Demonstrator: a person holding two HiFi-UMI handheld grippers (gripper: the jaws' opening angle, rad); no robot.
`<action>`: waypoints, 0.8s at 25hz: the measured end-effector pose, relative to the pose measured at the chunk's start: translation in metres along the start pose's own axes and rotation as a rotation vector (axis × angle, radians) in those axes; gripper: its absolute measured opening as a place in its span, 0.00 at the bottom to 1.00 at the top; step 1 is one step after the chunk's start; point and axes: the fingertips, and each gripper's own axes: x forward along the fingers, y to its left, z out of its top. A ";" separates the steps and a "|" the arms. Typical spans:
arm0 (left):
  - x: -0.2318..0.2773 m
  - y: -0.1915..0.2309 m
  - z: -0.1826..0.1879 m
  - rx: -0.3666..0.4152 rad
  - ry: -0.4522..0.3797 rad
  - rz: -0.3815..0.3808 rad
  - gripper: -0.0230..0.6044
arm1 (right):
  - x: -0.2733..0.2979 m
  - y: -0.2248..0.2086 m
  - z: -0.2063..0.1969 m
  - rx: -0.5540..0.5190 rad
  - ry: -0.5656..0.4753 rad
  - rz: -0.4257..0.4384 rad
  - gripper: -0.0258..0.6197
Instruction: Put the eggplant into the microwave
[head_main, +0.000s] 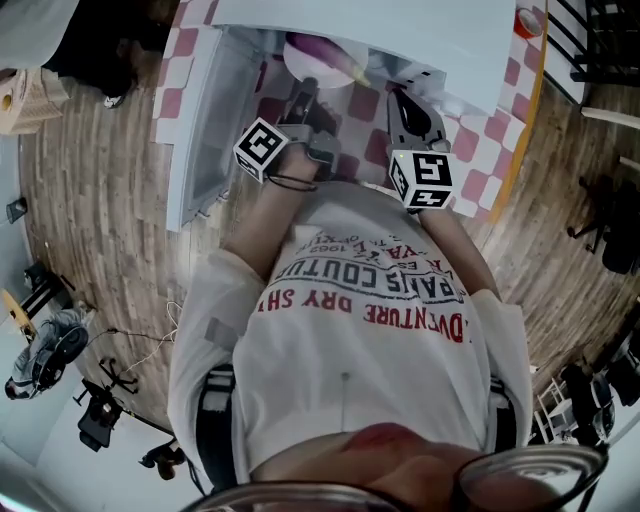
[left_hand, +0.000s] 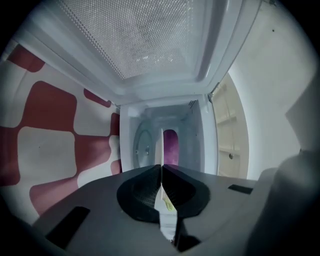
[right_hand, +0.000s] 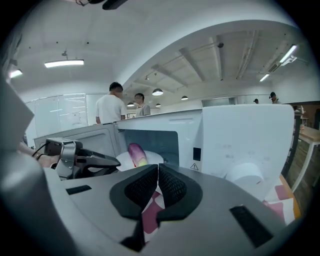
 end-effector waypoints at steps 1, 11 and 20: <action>0.005 0.002 0.001 0.005 0.004 0.003 0.09 | 0.004 0.000 -0.002 -0.001 0.010 -0.004 0.08; 0.049 0.019 0.016 0.025 0.031 0.058 0.09 | 0.030 0.010 -0.009 -0.006 0.068 0.003 0.08; 0.063 0.038 0.017 -0.013 0.047 0.144 0.09 | 0.034 0.014 -0.019 0.002 0.097 0.002 0.08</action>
